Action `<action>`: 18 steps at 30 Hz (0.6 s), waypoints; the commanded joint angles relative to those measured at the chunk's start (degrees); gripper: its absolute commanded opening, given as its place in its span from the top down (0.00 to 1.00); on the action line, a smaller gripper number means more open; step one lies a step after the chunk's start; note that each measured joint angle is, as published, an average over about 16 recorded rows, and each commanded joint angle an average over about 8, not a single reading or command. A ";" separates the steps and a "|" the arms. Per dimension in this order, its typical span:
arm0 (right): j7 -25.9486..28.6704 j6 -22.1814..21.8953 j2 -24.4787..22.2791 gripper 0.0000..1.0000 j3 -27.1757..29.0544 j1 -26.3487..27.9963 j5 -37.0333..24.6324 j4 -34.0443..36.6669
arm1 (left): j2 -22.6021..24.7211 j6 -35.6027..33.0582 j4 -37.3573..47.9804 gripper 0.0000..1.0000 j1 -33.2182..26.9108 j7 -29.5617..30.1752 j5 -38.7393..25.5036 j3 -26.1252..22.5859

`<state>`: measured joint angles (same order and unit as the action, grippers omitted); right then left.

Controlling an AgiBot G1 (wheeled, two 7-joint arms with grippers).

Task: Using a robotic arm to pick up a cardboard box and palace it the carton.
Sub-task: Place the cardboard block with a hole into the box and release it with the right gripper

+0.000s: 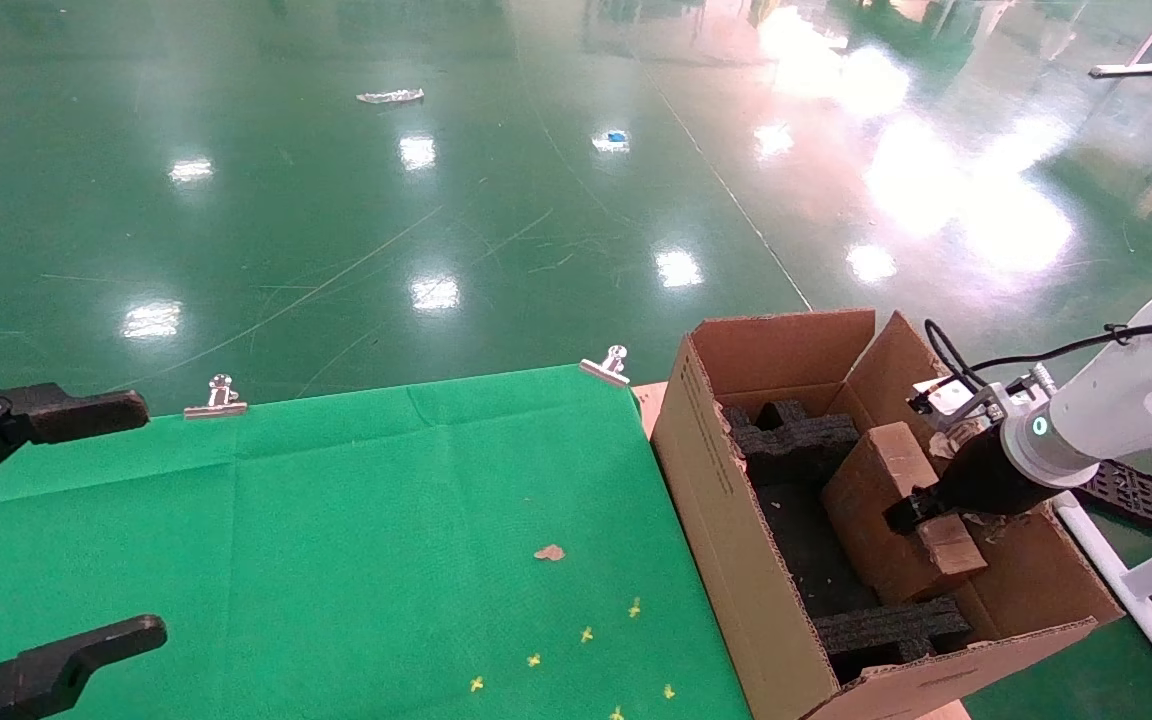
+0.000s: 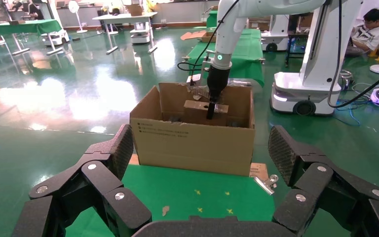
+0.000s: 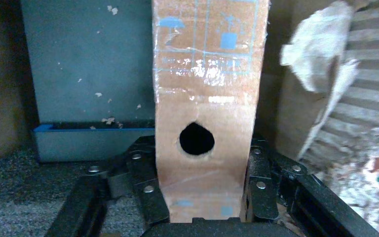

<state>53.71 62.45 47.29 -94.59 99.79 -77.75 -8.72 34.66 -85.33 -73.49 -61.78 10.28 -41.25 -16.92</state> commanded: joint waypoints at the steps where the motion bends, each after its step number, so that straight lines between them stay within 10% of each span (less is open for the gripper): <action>1: -0.28 0.11 0.19 0.00 -0.01 0.15 -0.04 0.45 | 0.00 0.00 0.00 0.00 0.00 0.00 0.00 -0.01; 18: -3.14 2.18 0.26 0.00 0.69 3.53 0.77 1.68 | -0.02 0.03 0.00 0.00 -0.01 -0.03 0.04 -0.06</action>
<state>50.21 64.75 47.35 -93.93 104.54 -77.16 -7.35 34.64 -85.30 -73.49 -61.79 10.25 -41.21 -16.98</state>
